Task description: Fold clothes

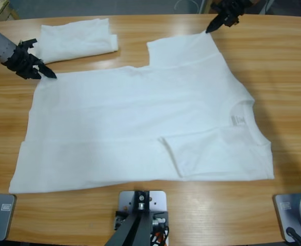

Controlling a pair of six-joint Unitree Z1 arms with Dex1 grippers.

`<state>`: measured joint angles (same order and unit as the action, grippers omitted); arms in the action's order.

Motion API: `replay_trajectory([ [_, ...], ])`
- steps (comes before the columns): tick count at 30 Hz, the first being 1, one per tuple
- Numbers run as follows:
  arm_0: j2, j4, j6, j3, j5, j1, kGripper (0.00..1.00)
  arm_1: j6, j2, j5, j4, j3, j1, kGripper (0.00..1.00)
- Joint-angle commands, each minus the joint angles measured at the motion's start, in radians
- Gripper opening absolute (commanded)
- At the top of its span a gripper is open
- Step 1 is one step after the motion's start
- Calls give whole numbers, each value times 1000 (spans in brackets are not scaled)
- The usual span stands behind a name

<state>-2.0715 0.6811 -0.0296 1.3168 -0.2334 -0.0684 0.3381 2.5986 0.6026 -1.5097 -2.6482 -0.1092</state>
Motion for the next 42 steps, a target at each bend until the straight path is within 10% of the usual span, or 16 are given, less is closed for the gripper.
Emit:
replay_trajectory([
  [1, -58, 48, -20, 22, 166, -86, 0, 13, 26, -9, -21, -18, 13, 0],
  [25, 52, 37, 82, 23, 120, -76, 0, 2, -24, -10, -27, -4, 14, 0],
  [42, 212, 18, 92, -238, -18, -63, 0, -68, -580, 29, 36, 797, -64, 0],
])
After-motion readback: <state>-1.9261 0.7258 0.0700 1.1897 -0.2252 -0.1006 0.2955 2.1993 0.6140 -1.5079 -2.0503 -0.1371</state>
